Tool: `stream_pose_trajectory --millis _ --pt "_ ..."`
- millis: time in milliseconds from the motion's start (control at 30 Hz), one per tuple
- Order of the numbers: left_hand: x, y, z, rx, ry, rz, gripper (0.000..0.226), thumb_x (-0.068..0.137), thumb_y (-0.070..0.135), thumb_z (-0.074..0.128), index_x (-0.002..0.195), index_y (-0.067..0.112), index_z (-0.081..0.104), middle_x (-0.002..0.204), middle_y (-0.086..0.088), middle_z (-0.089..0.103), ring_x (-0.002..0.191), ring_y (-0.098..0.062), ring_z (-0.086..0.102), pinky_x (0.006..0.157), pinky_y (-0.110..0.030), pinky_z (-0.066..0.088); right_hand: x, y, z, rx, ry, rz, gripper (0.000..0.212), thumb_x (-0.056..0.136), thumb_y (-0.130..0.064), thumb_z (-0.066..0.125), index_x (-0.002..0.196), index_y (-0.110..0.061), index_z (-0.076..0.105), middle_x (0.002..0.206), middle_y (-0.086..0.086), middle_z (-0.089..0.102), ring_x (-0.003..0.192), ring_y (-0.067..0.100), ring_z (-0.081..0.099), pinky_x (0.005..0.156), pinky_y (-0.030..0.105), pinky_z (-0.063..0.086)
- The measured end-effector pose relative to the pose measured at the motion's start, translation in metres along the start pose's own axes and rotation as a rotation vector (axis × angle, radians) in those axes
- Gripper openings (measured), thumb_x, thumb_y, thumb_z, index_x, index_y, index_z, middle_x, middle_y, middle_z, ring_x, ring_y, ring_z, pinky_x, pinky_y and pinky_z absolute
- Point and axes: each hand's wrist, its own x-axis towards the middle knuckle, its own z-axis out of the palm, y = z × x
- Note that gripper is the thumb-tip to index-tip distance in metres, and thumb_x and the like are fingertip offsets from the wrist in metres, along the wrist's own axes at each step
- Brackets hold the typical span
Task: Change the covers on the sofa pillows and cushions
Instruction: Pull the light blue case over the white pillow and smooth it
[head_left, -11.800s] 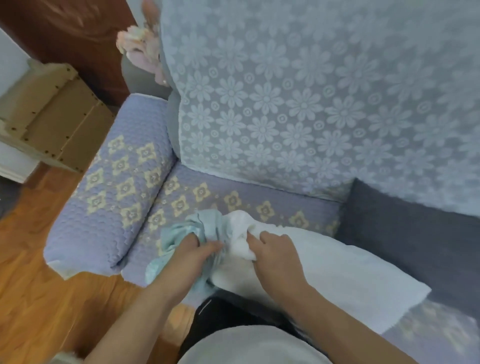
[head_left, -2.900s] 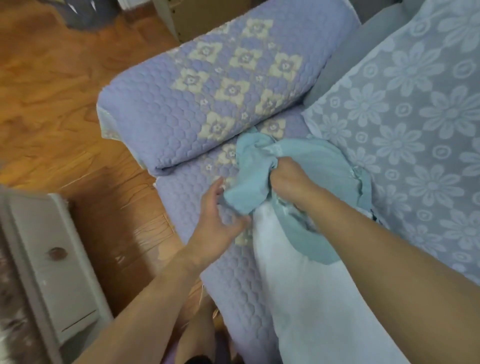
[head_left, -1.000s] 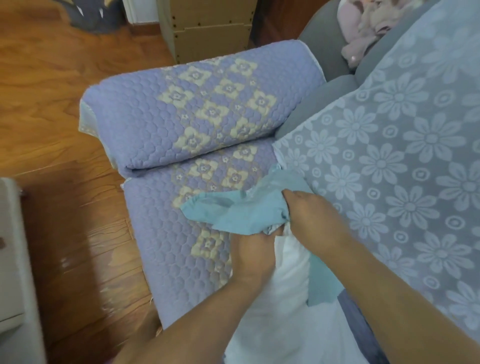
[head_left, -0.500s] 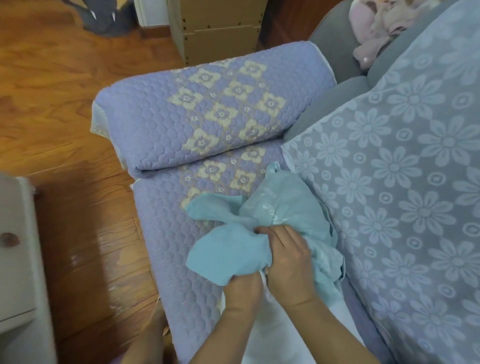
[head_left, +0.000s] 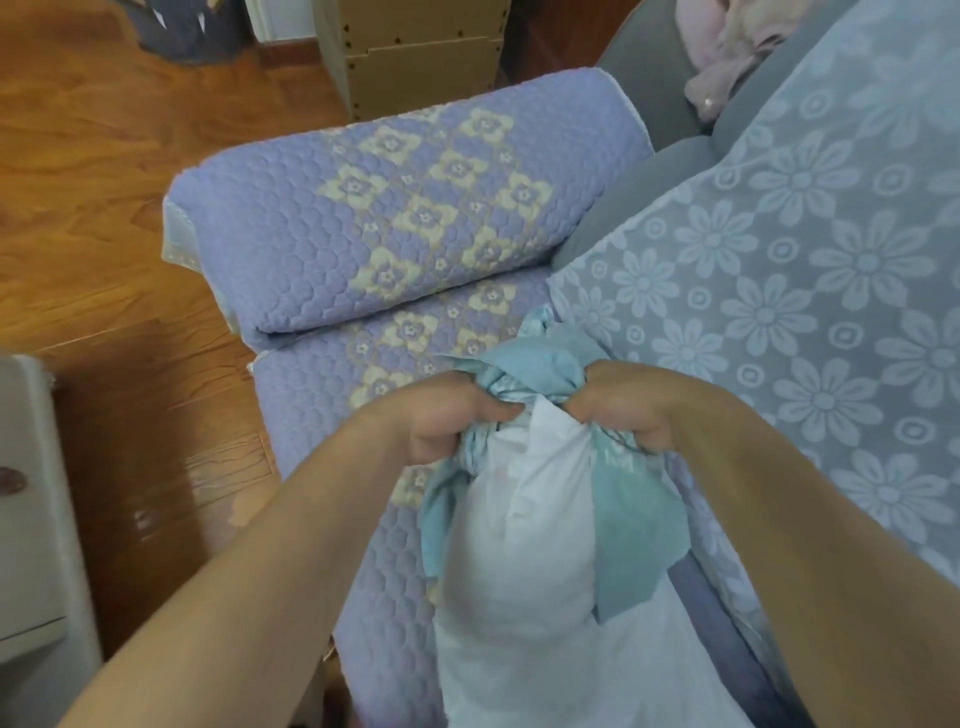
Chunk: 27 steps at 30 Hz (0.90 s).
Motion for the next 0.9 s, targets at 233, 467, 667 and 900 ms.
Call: stream_pose_trajectory --millis 233,467,667,900 --pt "-0.007 -0.03 0.036 -0.006 0.517 0.256 0.013 0.092 0.03 0.072 0.102 0.022 0.075 0.094 0.001 0.078 0.087 -0.018 0.073 0.073 -0.034 0.058 0.008 -0.017 0.013 -0.307 0.43 -0.463 0.014 0.079 -0.007 0.061 0.09 -0.01 0.068 0.089 0.007 0.071 0.087 0.026 0.067 0.072 0.034 0.052" --pt "0.003 -0.068 0.066 0.642 0.698 0.091 0.111 0.081 0.045 0.076 0.157 0.032 -0.003 0.161 -0.004 0.005 0.15 -0.024 0.01 0.123 -0.046 0.019 0.016 -0.018 0.009 0.208 0.309 -0.197 0.015 0.095 -0.008 0.062 0.107 -0.011 0.07 0.083 0.01 0.067 0.087 0.024 0.066 0.064 0.024 0.054" --pt "-0.045 -0.126 0.08 0.661 0.128 0.28 0.059 0.087 0.037 0.071 0.127 0.065 0.038 0.146 0.021 0.033 0.142 -0.006 0.029 0.119 -0.027 0.026 0.016 -0.009 0.005 0.357 0.279 -0.122 0.034 0.086 -0.029 0.077 0.114 -0.011 0.068 0.105 0.007 0.073 0.097 0.027 0.07 0.091 0.043 0.057" --pt "-0.053 -0.118 0.054 0.139 0.131 0.111 0.041 0.11 0.028 0.042 0.096 0.005 0.073 0.082 -0.006 0.075 0.076 -0.013 0.068 0.082 -0.02 0.051 0.021 0.048 0.052 0.427 0.205 -0.205 0.019 0.089 -0.025 0.074 0.104 -0.014 0.074 0.099 0.0 0.078 0.1 0.021 0.072 0.09 0.036 0.055"
